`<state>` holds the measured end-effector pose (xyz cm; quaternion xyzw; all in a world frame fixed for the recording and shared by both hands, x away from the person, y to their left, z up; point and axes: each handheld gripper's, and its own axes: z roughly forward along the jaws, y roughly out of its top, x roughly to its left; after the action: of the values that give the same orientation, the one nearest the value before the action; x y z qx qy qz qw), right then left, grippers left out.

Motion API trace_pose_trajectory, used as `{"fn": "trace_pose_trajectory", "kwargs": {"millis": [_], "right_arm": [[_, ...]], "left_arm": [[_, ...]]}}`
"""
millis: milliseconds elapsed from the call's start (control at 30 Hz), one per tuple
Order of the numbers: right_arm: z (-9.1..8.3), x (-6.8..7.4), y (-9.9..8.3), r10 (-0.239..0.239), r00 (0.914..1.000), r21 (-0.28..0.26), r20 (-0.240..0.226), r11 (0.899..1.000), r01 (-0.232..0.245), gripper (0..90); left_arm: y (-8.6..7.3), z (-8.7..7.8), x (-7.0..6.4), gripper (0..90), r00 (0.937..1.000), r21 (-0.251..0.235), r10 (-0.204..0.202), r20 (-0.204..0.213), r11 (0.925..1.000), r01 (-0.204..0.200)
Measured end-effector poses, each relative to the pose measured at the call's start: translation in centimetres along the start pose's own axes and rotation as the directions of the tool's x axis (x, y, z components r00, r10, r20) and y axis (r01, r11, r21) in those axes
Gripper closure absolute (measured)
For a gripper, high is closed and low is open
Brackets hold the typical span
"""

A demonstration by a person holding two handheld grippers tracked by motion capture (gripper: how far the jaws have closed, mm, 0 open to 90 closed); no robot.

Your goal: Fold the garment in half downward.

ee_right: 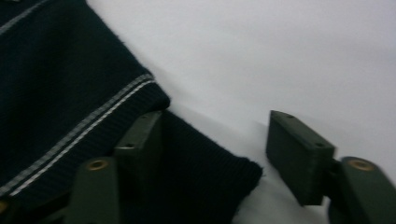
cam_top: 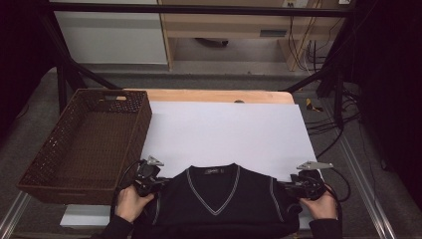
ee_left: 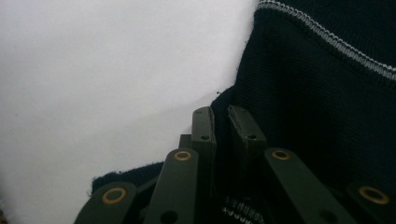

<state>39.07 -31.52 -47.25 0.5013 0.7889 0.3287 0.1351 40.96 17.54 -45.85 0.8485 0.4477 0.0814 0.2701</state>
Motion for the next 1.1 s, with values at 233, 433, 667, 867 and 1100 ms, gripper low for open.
{"fn": "trace_pose_trajectory", "kwargs": {"millis": [233,433,667,867,1100], "right_arm": [[-0.5,0.9,-0.2,-0.016,0.9997,0.036,-0.016,0.999,0.017,60.0],[-0.7,1.4,-0.2,-0.027,0.9988,0.076,-0.040,0.997,0.030,65.0],[-0.8,1.7,-0.1,-0.018,0.9979,0.109,-0.061,0.994,0.025,75.3],[-1.0,1.8,0.3,0.004,0.9981,0.133,-0.062,0.991,0.005,81.6],[-1.9,1.5,1.0,0.000,0.9998,0.082,-0.020,0.997,0.001,83.3]], "left_arm": [[0.0,0.0,0.0,79.9,1.0000,0.000,-0.006,-0.004,1.0000,0.006],[-0.1,0.0,0.0,80.1,0.9999,-0.005,-0.011,0.000,0.9999,0.011],[-0.3,-0.1,0.0,80.2,1.0000,-0.018,-0.002,-0.003,0.9998,0.002],[-0.2,-0.3,-0.4,82.5,0.9989,-0.025,0.035,-0.031,0.9990,-0.036],[0.5,-1.7,-0.6,83.6,0.9958,-0.097,0.046,-0.080,0.9938,-0.054]]}}
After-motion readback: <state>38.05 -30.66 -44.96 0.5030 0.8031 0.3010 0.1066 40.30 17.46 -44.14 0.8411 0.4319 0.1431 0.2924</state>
